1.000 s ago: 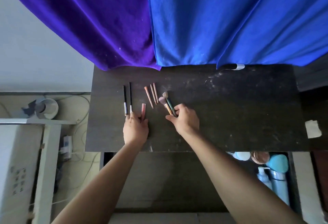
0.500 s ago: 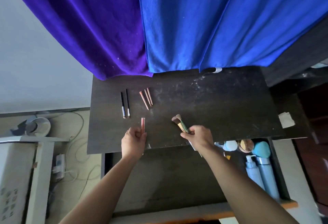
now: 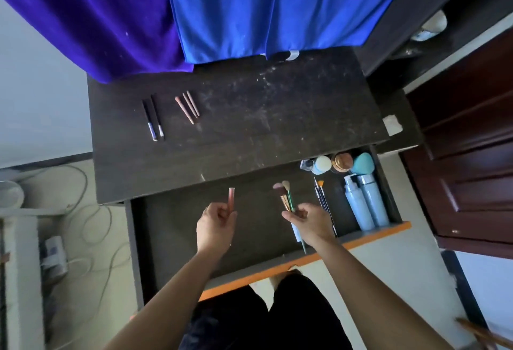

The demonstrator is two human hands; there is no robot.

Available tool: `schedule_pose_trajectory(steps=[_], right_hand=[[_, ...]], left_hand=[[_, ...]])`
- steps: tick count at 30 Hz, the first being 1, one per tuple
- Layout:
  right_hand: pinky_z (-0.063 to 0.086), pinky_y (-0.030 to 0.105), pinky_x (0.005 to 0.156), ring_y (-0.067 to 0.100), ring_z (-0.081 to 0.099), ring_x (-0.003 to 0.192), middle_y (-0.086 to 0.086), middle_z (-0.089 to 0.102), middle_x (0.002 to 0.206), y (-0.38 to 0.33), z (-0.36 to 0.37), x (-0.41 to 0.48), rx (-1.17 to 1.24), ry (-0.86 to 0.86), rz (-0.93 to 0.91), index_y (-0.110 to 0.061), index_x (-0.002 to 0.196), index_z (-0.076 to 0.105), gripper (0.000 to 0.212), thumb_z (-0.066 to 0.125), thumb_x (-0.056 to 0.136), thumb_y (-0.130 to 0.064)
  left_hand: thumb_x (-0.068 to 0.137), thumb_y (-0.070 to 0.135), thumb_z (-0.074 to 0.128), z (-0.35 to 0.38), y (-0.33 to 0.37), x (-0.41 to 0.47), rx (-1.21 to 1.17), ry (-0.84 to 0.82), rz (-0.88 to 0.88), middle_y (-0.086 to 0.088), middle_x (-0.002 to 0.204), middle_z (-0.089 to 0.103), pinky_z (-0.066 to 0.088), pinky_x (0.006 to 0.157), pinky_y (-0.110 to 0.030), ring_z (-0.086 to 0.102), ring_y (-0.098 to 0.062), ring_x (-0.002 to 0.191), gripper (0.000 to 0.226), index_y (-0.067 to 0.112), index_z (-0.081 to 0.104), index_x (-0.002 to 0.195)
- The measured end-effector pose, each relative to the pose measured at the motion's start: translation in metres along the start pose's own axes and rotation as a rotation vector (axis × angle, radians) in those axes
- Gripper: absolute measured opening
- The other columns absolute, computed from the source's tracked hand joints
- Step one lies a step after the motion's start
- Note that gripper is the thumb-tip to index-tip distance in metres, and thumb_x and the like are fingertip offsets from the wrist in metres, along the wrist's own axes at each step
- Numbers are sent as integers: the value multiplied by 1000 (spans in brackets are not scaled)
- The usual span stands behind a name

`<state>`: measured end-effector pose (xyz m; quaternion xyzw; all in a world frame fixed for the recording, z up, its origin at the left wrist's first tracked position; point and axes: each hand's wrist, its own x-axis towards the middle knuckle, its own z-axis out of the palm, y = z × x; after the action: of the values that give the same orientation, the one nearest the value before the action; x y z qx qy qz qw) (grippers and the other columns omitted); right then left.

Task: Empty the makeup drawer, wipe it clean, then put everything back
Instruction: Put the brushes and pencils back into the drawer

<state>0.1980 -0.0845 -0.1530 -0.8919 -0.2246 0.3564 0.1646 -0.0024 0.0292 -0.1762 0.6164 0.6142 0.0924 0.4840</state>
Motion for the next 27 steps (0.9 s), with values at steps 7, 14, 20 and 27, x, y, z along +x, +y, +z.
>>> schedule_pose_trajectory(steps=[7,14,20,27], right_hand=[[44,26,62,10,61,72,-10,65,74,40,3,28,-57,-103,31,-20,80,68,26,76,82,-45],[48,30,66,17,62,73,-2,70,78,85,7,75,-123,-153,46,-22,82,67,26,73,84,-48],[41,28,64,21,63,83,1,67,91,103,9,89,-159,-105,-40,-17,97,65,34,76,82,-45],[47,32,69,26,61,95,7,54,112,108,11,77,-220,-49,-117,-17,118,52,43,72,86,-38]], left_hand=[[83,24,71,63,-12,-18,49,-64,-117,5,84,64,43,72,-26,60,-17,79,12,22,59,87],[85,27,68,129,-24,-16,118,-27,-224,0,91,67,47,75,-30,61,-21,84,14,18,63,96],[86,25,68,153,-29,-22,142,57,-259,-1,91,66,44,72,-29,61,-22,84,14,16,62,95],[86,24,69,157,-29,-20,160,104,-278,-3,92,65,43,73,-29,61,-23,85,15,16,62,96]])
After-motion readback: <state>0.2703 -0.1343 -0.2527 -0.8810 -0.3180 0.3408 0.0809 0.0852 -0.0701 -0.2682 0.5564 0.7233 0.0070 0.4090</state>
